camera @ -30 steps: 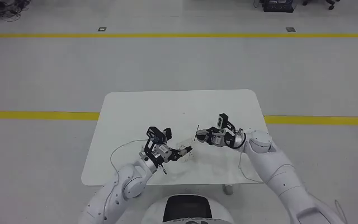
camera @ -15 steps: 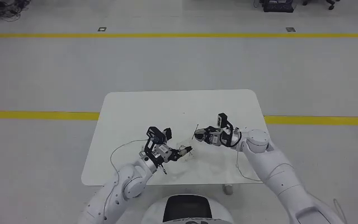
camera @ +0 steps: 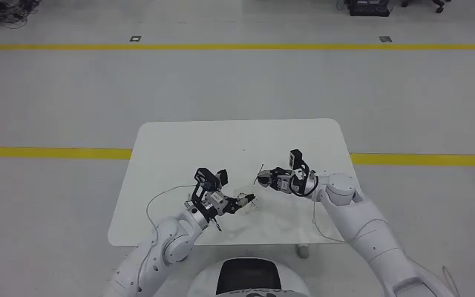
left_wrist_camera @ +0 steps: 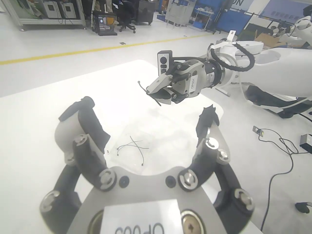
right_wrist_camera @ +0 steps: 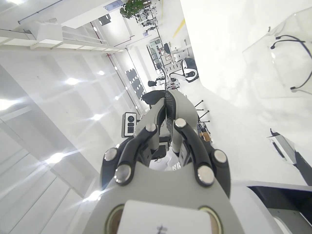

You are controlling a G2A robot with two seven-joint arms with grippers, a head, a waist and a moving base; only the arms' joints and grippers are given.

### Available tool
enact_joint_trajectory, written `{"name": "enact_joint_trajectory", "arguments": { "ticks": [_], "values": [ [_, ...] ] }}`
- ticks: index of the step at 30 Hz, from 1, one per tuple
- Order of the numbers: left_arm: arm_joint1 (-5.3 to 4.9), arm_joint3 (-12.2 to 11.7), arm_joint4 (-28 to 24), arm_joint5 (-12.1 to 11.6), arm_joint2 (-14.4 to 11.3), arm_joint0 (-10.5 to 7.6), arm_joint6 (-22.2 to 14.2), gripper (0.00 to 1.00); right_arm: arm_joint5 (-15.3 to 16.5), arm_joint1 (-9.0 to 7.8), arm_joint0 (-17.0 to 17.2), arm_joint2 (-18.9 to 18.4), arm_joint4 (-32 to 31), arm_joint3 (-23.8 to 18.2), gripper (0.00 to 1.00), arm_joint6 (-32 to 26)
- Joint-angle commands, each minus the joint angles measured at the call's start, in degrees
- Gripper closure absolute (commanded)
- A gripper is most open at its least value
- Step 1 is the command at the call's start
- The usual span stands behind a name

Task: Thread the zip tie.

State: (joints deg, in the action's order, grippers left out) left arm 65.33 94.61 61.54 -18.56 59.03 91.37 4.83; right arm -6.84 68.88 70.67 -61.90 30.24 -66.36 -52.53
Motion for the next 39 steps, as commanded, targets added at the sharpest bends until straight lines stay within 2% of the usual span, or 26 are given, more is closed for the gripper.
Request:
{"name": "enact_joint_trajectory", "arguments": {
  "ticks": [1, 3, 6, 7, 8, 10, 12, 14, 16, 17, 24, 26, 28, 32, 35, 36, 39],
  "values": [
    [0.00, 0.0, 0.0, 0.0, 0.0, 0.00, 0.0, 0.00, 0.0, 0.00, 0.0, 0.0, 0.0, 0.0, 1.00, 0.0],
    [0.00, 0.0, 0.1, 0.1, 0.0, -0.05, 0.0, 0.00, 0.0, 0.00, 0.0, 0.0, 0.0, 0.0, 1.00, 0.0],
    [-0.16, 0.5, 4.7, 0.7, -0.5, -0.52, 0.3, 0.00, -1.4, 0.02, 0.6, -0.2, 0.3, -0.9, 1.00, 3.0],
    [-0.30, 0.7, 7.6, 1.4, -0.5, -0.61, 0.4, 0.00, -1.9, -0.01, 0.7, -0.4, 0.6, -1.0, 1.00, 3.2],
    [-0.48, 1.2, 12.4, 3.6, -0.7, -0.49, 0.2, 0.00, -2.9, -0.06, 0.8, -0.7, 1.0, -1.1, 1.00, 3.5],
    [-0.64, 2.2, 17.9, 6.0, -1.3, -0.11, 0.1, 0.00, -3.9, -0.12, 0.9, -1.0, 1.4, -1.2, 1.00, 3.8],
    [-0.88, 3.1, 24.2, 7.7, -2.0, 0.12, 0.1, 0.00, -5.3, -0.20, 0.8, -1.2, 1.7, -1.5, 1.00, 4.0],
    [-1.07, 3.5, 28.3, 8.5, -2.4, 0.29, 0.5, 0.00, -6.8, -0.22, 0.7, -1.2, 2.0, -1.5, 1.00, 3.9],
    [-1.97, 3.6, 28.4, 8.3, -3.9, -1.17, 0.6, 0.00, -7.8, -0.25, 0.5, -1.1, 2.2, -1.5, 1.00, 3.1],
    [-2.22, 3.3, 28.4, 10.3, -3.9, -1.48, 0.3, 0.00, -7.5, -0.27, 0.5, -1.3, 2.5, -1.4, 1.00, 3.6],
    [-2.23, 3.1, 28.4, 10.3, -4.1, -1.71, -0.3, 0.00, -7.2, -0.27, 0.6, -1.5, 2.7, -1.4, 1.00, 3.8],
    [-2.74, 3.3, 28.4, 9.3, -5.5, -3.59, -2.2, 0.00, -7.1, -0.26, 1.1, -1.3, 1.9, -2.3, 1.00, 5.6],
    [-3.82, 3.5, 28.4, 9.8, -7.6, -6.20, -4.8, 0.00, -7.6, -0.36, 1.3, -1.3, 1.2, -3.0, 1.00, 6.1],
    [-7.25, 3.7, 28.4, 13.0, -15.2, -13.06, -9.8, 0.00, -9.1, -0.49, 1.4, -1.2, 0.6, -4.0, 1.00, 6.5],
    [-10.16, 3.3, 28.4, 15.6, -23.5, -19.54, -12.2, 0.00, -10.4, -0.51, 0.9, -0.5, -0.3, -4.1, 1.00, 5.8],
    [-10.68, 3.0, 28.4, 17.5, -25.0, -20.89, -13.0, 0.00, -10.1, -0.51, 0.8, -0.6, -0.3, -4.2, 1.00, 6.0],
    [-10.68, 3.0, 28.4, 17.5, -25.0, -20.89, -13.0, 0.00, -10.1, -0.51, 0.8, -0.6, -0.3, -4.2, 1.00, 6.0]
  ]
}}
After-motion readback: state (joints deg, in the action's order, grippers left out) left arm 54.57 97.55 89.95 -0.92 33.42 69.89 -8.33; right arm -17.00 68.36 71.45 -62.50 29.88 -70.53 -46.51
